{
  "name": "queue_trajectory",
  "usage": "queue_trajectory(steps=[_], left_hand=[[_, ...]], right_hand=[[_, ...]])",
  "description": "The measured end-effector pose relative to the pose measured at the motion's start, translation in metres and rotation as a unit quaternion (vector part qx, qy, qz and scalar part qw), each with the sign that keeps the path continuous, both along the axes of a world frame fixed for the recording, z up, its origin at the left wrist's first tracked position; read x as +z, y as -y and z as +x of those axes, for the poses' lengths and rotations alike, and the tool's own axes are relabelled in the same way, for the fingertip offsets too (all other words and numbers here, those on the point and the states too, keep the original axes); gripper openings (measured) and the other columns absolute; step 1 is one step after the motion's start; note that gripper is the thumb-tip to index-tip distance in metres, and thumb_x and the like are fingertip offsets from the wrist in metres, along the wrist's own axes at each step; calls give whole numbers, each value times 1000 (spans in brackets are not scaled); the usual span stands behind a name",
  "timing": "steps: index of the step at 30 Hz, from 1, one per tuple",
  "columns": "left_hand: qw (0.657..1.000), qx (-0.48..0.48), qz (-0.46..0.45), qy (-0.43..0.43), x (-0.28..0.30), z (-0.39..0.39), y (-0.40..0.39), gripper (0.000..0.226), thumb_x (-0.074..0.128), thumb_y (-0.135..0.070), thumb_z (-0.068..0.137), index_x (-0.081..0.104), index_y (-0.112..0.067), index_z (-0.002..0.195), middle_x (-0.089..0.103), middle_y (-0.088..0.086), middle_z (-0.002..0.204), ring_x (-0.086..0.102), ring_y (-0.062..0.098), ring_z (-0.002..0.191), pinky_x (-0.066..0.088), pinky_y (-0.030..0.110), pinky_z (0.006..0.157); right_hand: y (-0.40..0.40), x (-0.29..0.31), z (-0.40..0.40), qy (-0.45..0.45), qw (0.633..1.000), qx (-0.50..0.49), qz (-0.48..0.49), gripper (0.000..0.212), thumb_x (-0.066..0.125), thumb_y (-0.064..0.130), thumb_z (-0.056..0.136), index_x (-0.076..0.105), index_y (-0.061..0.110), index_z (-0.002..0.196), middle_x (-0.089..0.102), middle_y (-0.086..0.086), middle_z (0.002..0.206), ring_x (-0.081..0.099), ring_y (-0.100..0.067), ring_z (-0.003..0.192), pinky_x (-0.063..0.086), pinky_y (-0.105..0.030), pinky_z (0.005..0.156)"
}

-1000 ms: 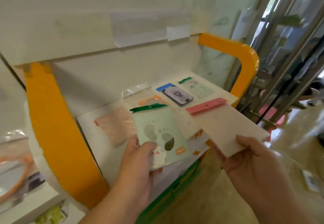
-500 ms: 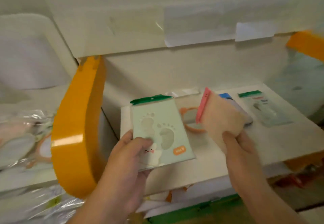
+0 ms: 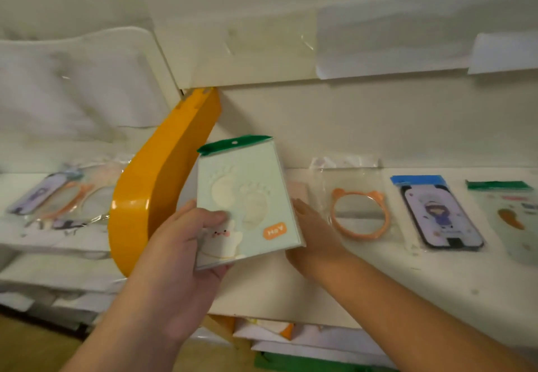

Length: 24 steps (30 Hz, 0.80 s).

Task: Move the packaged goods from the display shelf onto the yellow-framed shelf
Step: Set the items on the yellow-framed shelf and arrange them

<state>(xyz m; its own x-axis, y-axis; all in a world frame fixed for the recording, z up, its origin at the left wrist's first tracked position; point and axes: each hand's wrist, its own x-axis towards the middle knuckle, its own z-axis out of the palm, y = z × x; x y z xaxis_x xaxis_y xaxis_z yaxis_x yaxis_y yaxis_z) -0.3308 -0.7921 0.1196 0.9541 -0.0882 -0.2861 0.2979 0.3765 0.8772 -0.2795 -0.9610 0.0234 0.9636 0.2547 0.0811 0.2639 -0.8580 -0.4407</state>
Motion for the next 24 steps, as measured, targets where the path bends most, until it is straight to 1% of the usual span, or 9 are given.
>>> queue_trajectory(steps=[2, 4, 8, 11, 14, 17, 18, 21, 24], left_hand=[[1000, 11, -1, -5, -1, 0, -1, 40, 51, -7, 88, 65, -18, 123, 75, 9, 114, 72, 30, 106, 53, 42, 84], [1000, 21, -2, -11, -2, 0, -2, 39, 51, -7, 89, 65, -20, 122, 75, 9, 115, 71, 31, 106, 51, 45, 92], [1000, 16, -4, -12, -4, 0, -2, 40, 53, -8, 85, 65, -20, 122, 76, 9, 114, 72, 30, 104, 52, 42, 83], [1000, 24, 14, -8, -7, 3, 3, 37, 54, -8, 87, 65, -20, 120, 77, 7, 110, 74, 27, 99, 54, 39, 77], [999, 22, 20, -14, -10, 9, 12, 33, 53, -9, 90, 65, -21, 118, 78, 6, 107, 75, 25, 96, 56, 39, 77], [999, 17, 26, -19, -17, 20, 26, 30, 51, -7, 91, 65, -17, 115, 78, 7, 107, 76, 24, 94, 55, 38, 78], [999, 10, 25, -21, -20, 24, 33, 31, 50, -6, 91, 65, -16, 117, 77, 7, 109, 75, 24, 96, 54, 37, 78], [999, -26, 27, -24, -32, 34, 59, 39, 46, -5, 89, 63, -14, 123, 75, 9, 115, 71, 30, 106, 55, 42, 84], [997, -68, 41, -24, -41, 40, 95, 44, 52, -3, 84, 56, -7, 128, 74, 14, 116, 69, 36, 108, 53, 48, 88]], right_hand=[[0, -1, -3, -18, 999, 42, 9, 57, 39, 2, 102, 16, 5, 154, 13, -11, 165, 13, -22, 151, 8, -27, 120], [0, -19, 5, -2, 998, 61, -15, 56, 39, 4, 101, 25, 8, 154, 18, -11, 164, 14, -23, 151, 10, -31, 122], [4, -44, 24, 0, 994, 93, -57, 51, 46, 25, 101, 37, 17, 151, 29, -6, 161, 19, -24, 150, 17, -36, 121], [8, -39, 25, -25, 996, 87, 2, 60, 55, 36, 96, 34, 27, 151, 33, 3, 159, 27, -18, 147, 28, -37, 118], [23, -24, 19, -14, 996, 29, 80, 55, 54, 42, 88, 44, 37, 142, 45, 15, 149, 44, -10, 136, 44, -37, 107], [57, -3, 0, 53, 991, -50, 108, 42, 57, 39, 88, 60, 26, 127, 56, 12, 133, 55, -6, 117, 39, -24, 106], [72, 5, -9, 65, 989, -81, 109, 37, 59, 36, 89, 62, 25, 124, 57, 14, 128, 55, -4, 111, 36, -21, 106], [117, 23, -37, 68, 977, -164, 121, 33, 61, 34, 91, 60, 28, 123, 56, 16, 123, 54, -4, 110, 46, -30, 98], [161, 34, -69, 78, 964, -235, 95, 32, 61, 36, 91, 59, 27, 122, 57, 12, 118, 55, -8, 106, 46, -27, 90]])
